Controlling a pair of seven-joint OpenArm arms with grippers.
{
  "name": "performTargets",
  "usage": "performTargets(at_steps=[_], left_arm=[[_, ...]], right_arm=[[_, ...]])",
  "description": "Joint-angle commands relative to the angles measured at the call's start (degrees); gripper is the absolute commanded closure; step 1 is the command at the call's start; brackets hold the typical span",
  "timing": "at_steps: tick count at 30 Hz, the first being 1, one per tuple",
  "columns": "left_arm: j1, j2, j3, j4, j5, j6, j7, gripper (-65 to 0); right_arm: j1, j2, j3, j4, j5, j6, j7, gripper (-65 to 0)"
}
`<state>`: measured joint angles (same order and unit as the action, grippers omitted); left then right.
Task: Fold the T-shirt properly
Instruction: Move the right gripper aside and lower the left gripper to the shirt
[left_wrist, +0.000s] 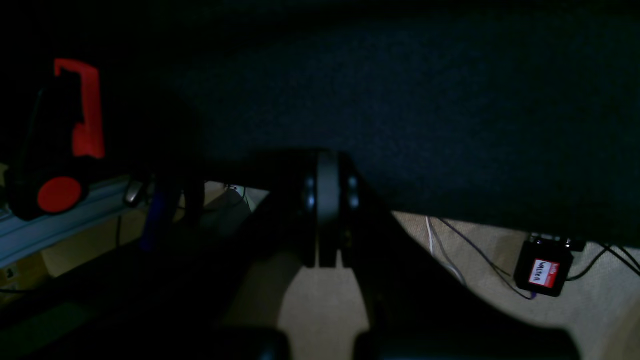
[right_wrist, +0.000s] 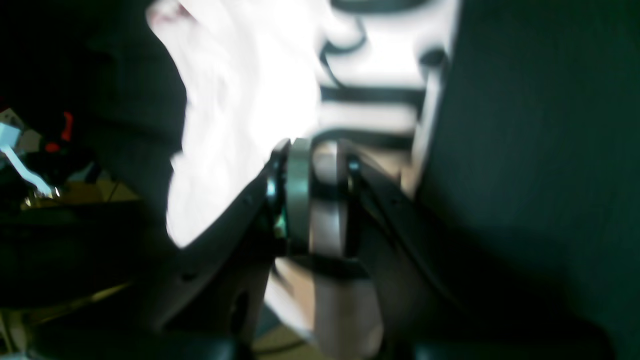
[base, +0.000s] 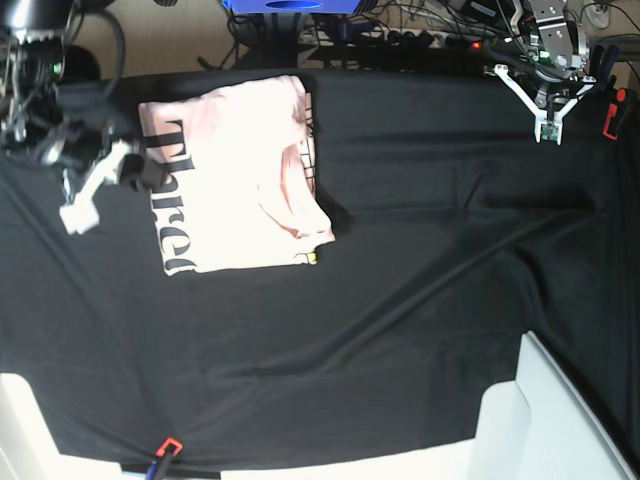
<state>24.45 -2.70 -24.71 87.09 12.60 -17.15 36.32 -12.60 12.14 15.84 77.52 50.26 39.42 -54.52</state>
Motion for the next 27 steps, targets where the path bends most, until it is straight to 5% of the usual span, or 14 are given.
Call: performTargets(at_steps=[1, 16, 21, 27], left_arm=[[0.1, -0.6, 0.0, 0.8, 0.2, 0.4, -0.7, -1.0], [-0.1, 2.1, 0.6, 6.1, -1.6, -0.5, -0.8, -3.4], [0.7, 2.0, 1.7, 13.6, -13.7, -7.5, 2.1, -25.4], [-0.1, 1.8, 2.6, 14.9, -30.1, -16.9, 9.8, -54.3]], right_arm=[[-0.7, 0.3, -0.1, 1.0, 1.1, 0.6, 0.7, -8.1], [-2.9, -1.2, 0.4, 3.9, -5.7, 0.6, 2.6, -8.9], [-7.8, -1.3, 0.5, 19.1, -6.1, 0.6, 2.9, -9.7], [-9.9, -1.3, 8.1, 23.1, -6.3, 0.6, 2.9, -22.8]])
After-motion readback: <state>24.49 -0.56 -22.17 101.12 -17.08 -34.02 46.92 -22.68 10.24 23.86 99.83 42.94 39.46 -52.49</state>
